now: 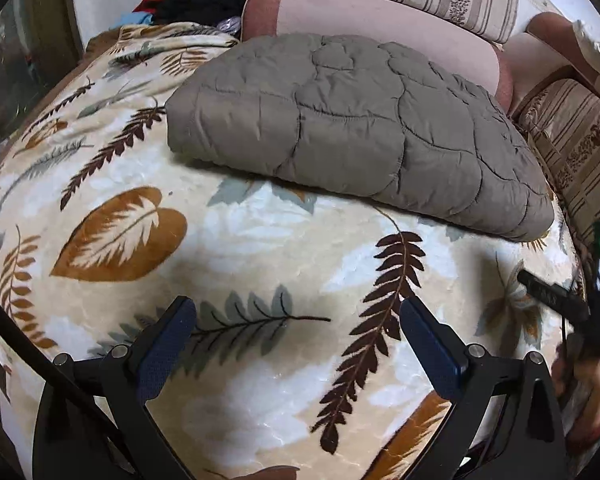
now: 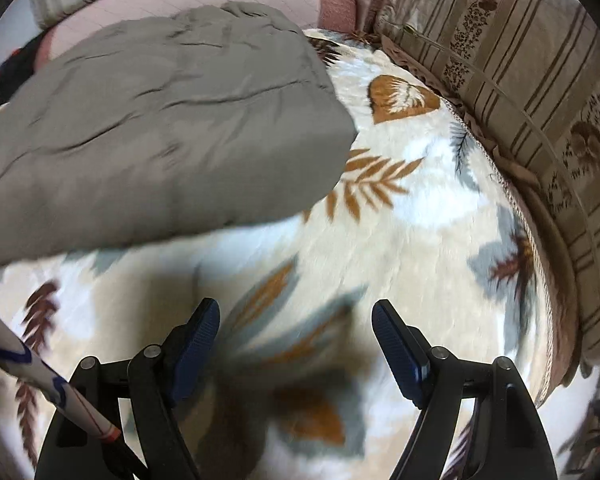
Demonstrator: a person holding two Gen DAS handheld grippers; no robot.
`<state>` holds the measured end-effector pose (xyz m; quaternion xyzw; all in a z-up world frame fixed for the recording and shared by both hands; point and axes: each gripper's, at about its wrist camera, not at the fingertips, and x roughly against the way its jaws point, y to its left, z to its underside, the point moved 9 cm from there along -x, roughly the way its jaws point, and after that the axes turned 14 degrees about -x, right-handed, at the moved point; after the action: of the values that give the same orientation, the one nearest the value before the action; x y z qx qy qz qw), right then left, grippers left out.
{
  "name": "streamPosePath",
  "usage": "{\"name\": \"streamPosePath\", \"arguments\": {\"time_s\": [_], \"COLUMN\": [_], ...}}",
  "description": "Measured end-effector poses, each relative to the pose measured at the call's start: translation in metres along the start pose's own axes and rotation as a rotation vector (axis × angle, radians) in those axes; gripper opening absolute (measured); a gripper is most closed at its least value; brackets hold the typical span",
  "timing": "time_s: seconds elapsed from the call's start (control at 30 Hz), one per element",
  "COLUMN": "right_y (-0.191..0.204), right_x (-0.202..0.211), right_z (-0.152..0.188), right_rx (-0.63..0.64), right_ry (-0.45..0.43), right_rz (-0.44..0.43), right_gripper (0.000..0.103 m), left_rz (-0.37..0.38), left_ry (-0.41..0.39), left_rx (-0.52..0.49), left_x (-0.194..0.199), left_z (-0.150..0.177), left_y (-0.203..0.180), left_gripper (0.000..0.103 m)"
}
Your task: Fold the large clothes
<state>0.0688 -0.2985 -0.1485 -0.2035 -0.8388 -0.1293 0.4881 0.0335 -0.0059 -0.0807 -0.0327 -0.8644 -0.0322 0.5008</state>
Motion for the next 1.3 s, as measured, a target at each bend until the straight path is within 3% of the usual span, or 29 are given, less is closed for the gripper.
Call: {"name": "streamPosePath", "arguments": {"time_s": [0.2, 0.27, 0.53, 0.7, 0.8, 0.9, 1.03, 1.2, 1.3], "right_y": [0.02, 0.021, 0.006, -0.005, -0.014, -0.023, -0.02, 0.011, 0.028], "right_x": [0.015, 0.01, -0.046, -0.059, -0.056, -0.04, 0.009, 0.049, 0.062], "right_z": [0.02, 0.018, -0.044, -0.083, -0.093, -0.081, -0.045, 0.016, 0.029], "right_rx": [0.065, 0.081, 0.147, 0.04, 0.041, 0.024, 0.027, -0.006, 0.009], "right_ry": [-0.044, -0.037, -0.072, -0.03, -0.07, -0.082, -0.116, -0.037, -0.044], "right_rz": [-0.024, 0.007, 0.226, 0.193, 0.222, 0.206, 0.113, -0.058, -0.079], "right_gripper": [0.082, 0.082, 0.081, 0.081, 0.081, 0.081, 0.082, 0.086, 0.086], "left_rz": [-0.02, -0.026, -0.074, -0.097, -0.087, -0.076, -0.043, -0.014, -0.019], "left_ry": [-0.014, -0.017, -0.057, -0.081, -0.09, -0.115, -0.163, -0.178, -0.202], "left_rx": [-0.014, -0.028, -0.06, -0.082, -0.091, -0.107, -0.11, -0.093, -0.098], "left_x": [0.006, 0.009, 0.024, 0.034, 0.037, 0.04, 0.047, 0.055, 0.061], "left_z": [0.003, 0.003, 0.0, -0.003, -0.005, -0.008, -0.013, -0.019, -0.023], "left_y": [0.001, 0.001, -0.003, -0.009, -0.013, -0.017, -0.026, -0.026, -0.023], "left_gripper": [0.101, 0.101, 0.101, 0.101, 0.101, 0.101, 0.101, 0.101, 0.101]}}
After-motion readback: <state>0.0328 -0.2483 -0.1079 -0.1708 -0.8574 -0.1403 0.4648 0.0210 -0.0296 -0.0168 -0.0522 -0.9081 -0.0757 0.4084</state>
